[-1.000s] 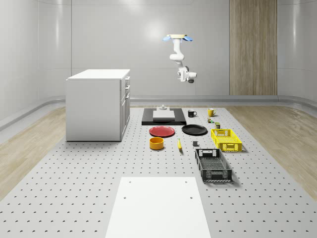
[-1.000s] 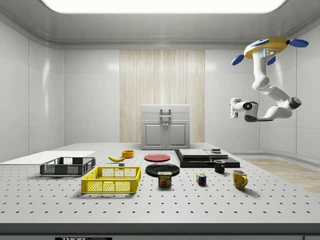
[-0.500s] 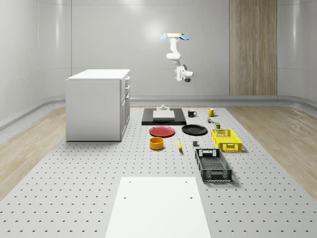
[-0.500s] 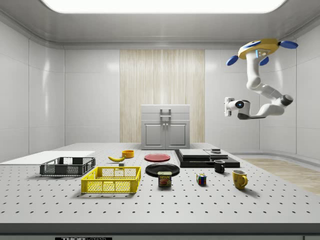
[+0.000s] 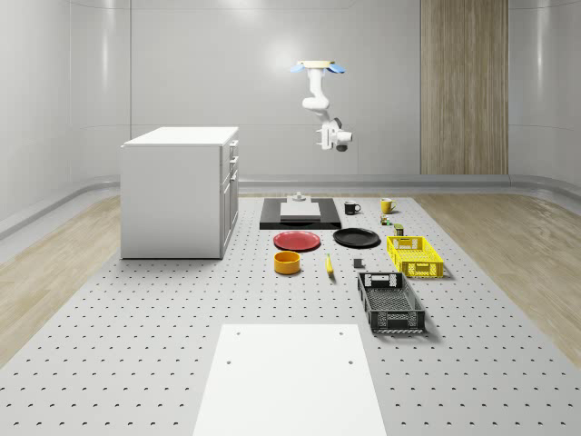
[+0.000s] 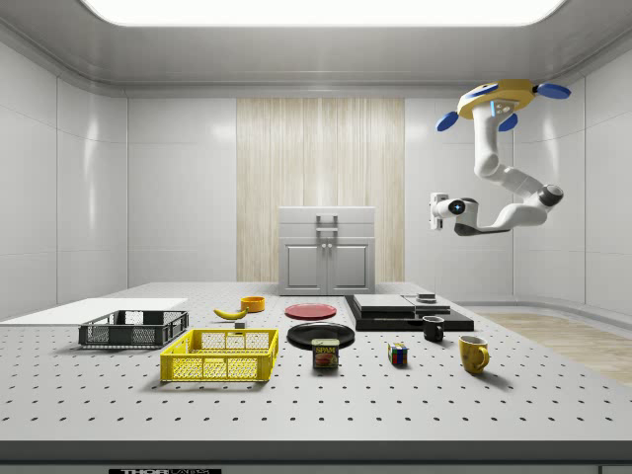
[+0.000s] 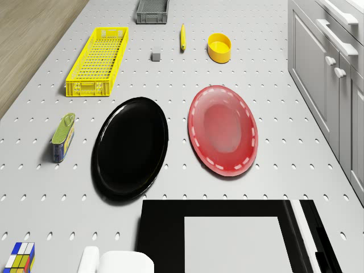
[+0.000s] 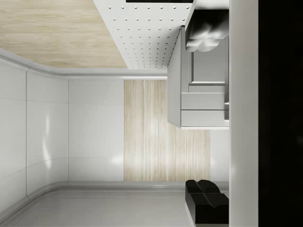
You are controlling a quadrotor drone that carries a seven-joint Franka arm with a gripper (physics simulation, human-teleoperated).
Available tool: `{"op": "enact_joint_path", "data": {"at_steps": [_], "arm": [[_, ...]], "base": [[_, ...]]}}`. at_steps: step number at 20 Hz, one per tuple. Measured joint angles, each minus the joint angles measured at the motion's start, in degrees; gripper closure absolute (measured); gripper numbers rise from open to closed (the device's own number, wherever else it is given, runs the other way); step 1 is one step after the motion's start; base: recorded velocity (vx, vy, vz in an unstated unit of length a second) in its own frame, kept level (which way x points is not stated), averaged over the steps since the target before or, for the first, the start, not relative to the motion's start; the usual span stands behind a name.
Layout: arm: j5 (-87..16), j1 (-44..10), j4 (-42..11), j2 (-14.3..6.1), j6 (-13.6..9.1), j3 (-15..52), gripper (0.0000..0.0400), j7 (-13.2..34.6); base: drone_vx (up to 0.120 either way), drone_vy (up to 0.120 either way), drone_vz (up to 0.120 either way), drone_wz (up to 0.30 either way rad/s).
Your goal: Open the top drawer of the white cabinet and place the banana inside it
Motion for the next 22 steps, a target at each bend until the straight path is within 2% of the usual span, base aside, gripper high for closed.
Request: {"op": "enact_joint_path", "data": {"at_steps": [2,22], "arm": [[-0.4,0.5,-0.1,-0.5,0.5,-0.2,0.0000,0.3],[-3.6,5.1,-0.6,-4.8,4.6,-2.0,0.0000,3.0]], "base": [[0.120,-0.020,0.000,0.000],[0.120,-0.120,0.000,0.000]]}}
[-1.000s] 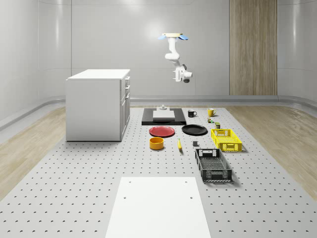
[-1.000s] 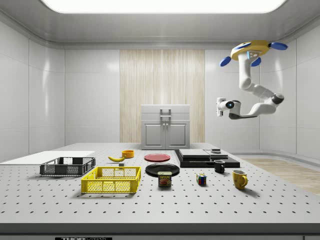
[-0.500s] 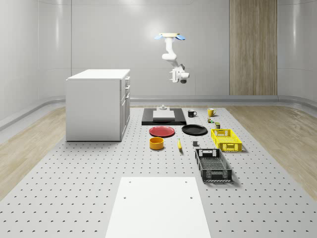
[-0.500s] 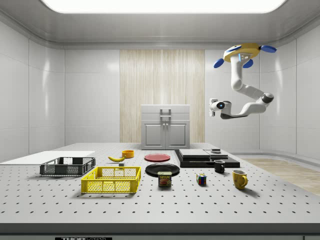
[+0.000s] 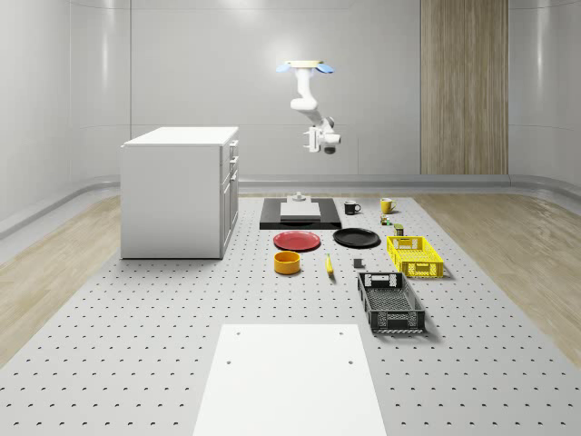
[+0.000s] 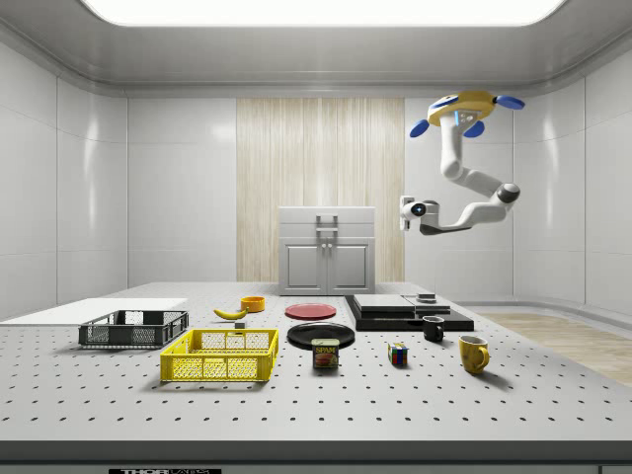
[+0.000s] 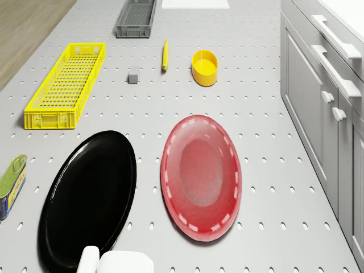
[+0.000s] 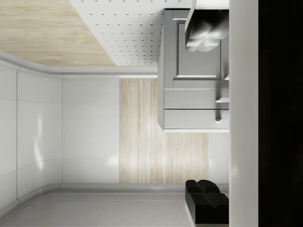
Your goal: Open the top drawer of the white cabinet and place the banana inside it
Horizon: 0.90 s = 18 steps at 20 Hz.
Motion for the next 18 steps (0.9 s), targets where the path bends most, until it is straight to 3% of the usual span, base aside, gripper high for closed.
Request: {"op": "enact_joint_path", "data": {"at_steps": [18], "arm": [[-2.4,3.0,-0.4,-3.1,2.8,-1.0,0.0000,2.0]], "base": [[0.120,-0.120,0.000,0.000]]}}
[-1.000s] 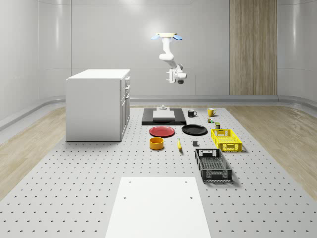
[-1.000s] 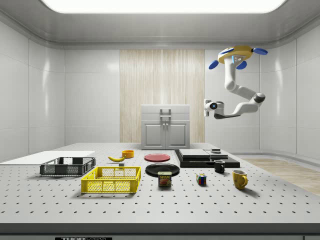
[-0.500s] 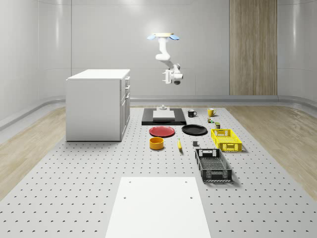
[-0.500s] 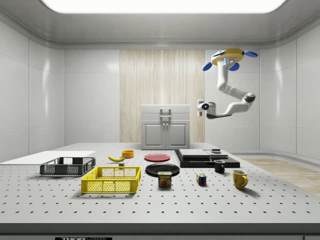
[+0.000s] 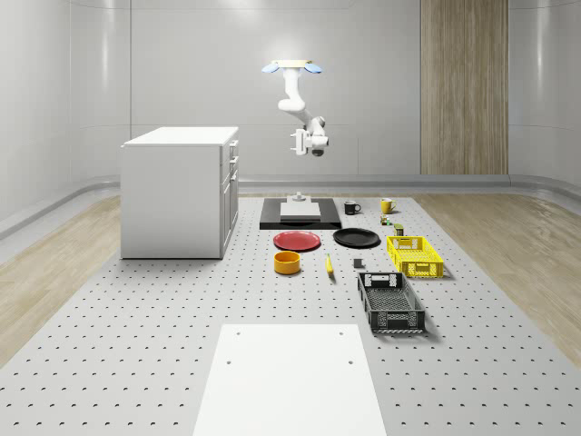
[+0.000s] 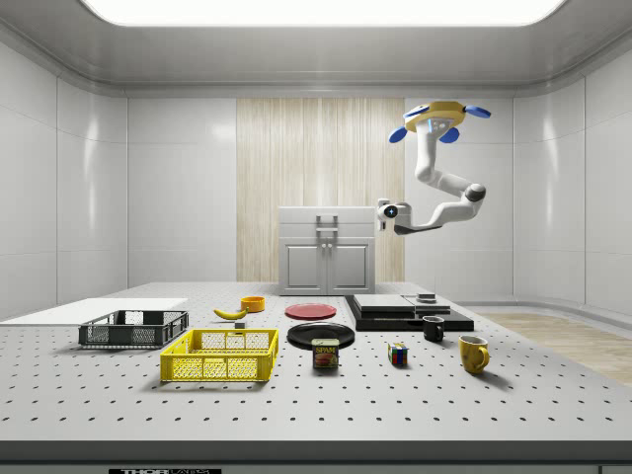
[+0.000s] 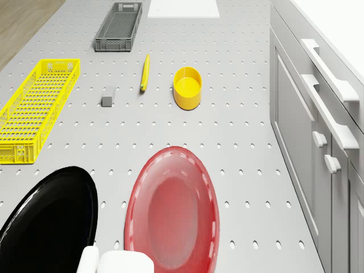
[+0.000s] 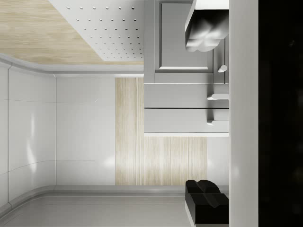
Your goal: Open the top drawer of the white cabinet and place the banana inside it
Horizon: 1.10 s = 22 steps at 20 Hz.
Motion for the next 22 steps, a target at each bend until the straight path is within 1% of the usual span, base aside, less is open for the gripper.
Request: {"op": "enact_joint_path", "data": {"at_steps": [2,5,7,17,22], "arm": [[-0.2,0.3,0.0,-0.3,0.3,-0.1,0.0000,0.2],[-0.6,0.7,-0.1,-0.7,0.6,-0.2,0.0000,0.5],[-0.8,0.9,-0.1,-1.0,0.9,-0.3,0.0000,0.7],[-1.8,2.1,-0.3,-2.3,1.9,-0.6,0.0000,1.5],[-2.3,2.5,-0.4,-2.8,2.4,-0.8,0.0000,1.9]], "base": [[0.120,-0.120,0.000,0.000],[0.120,-0.120,-0.120,0.000],[0.120,-0.120,-0.040,0.000],[0.120,-0.120,0.116,0.000],[0.120,-0.120,0.000,0.000]]}}
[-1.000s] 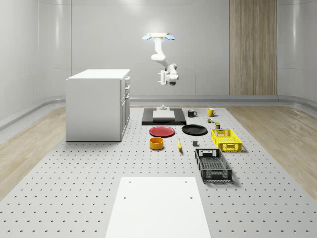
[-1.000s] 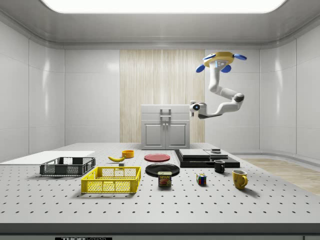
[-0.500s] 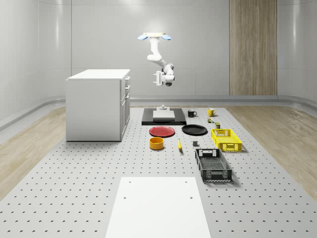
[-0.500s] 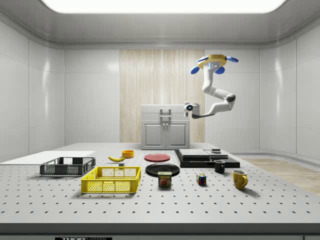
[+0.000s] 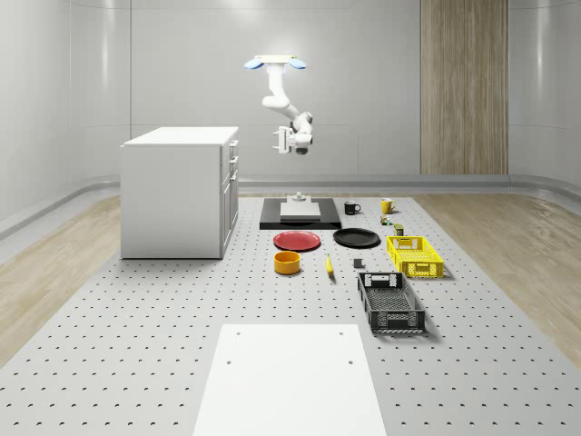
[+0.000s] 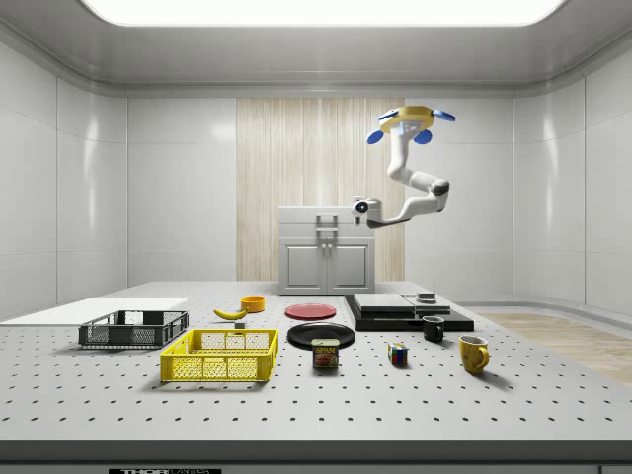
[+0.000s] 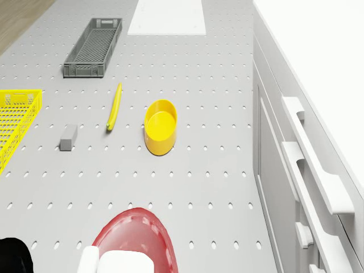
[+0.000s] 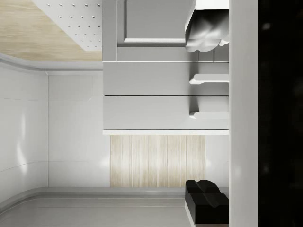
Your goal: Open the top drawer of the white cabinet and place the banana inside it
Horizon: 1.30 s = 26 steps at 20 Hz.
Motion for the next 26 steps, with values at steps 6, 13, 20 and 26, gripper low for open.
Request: {"op": "enact_joint_path", "data": {"at_steps": [6,13,20,26], "arm": [[-0.5,0.5,-0.1,-0.6,0.5,-0.2,0.0000,0.4],[-1.0,1.1,-0.2,-1.2,1.0,-0.3,0.0000,0.9],[-1.5,1.6,-0.2,-1.8,1.5,-0.4,0.0000,1.3],[-1.9,1.9,-0.3,-2.2,1.8,-0.5,0.0000,1.6]], "base": [[0.073,-0.120,0.000,0.000],[0.051,-0.057,0.000,0.000],[0.120,0.000,0.000,0.000],[0.120,0.000,0.000,0.000]]}}
